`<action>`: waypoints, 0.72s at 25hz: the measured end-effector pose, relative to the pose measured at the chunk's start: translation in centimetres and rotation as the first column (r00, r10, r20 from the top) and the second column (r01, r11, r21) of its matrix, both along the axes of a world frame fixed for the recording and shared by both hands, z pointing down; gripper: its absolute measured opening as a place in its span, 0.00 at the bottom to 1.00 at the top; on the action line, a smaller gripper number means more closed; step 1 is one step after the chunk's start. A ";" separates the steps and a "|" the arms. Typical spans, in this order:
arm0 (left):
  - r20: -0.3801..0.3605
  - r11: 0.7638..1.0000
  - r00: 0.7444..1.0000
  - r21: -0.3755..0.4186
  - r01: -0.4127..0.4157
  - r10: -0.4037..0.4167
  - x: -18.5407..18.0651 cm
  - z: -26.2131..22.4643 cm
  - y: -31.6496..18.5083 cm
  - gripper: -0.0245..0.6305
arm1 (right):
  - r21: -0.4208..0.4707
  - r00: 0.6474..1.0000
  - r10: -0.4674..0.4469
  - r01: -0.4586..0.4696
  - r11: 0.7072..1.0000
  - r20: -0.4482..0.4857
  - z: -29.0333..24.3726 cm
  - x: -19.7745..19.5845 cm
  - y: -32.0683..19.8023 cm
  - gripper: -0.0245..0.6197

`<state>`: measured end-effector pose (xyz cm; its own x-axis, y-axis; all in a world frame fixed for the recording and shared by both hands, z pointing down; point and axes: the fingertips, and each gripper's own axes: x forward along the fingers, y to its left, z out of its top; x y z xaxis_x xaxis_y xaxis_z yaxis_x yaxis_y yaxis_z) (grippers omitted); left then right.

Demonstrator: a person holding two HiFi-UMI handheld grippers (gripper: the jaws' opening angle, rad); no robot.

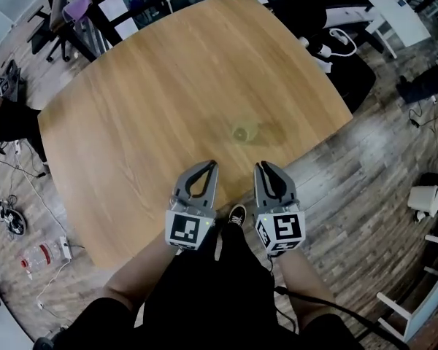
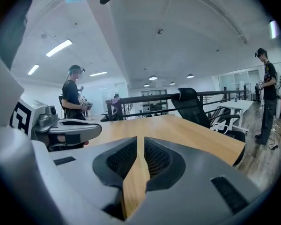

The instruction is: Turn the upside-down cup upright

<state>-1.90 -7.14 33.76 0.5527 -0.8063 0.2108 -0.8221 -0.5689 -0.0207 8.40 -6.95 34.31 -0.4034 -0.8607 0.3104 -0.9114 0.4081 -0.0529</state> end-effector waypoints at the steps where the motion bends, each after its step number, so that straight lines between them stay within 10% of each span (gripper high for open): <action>1: 0.008 1.000 1.000 -0.005 0.001 -0.001 0.2 1.1 -1.0 0.05 | -0.018 1.000 -0.014 0.014 1.000 0.001 1.3 0.0 -0.9 0.06; 6: -0.002 0.999 0.999 -0.029 0.041 -0.041 0.9 5.5 -4.2 0.05 | -0.146 0.992 -0.129 0.127 0.981 -0.001 8.6 -0.6 -3.4 0.40; 18: -0.065 0.983 0.988 -0.128 0.130 -0.139 -0.6 11.5 -7.1 0.05 | -0.076 0.982 -0.190 0.189 0.979 -0.009 13.3 -3.0 -11.0 0.59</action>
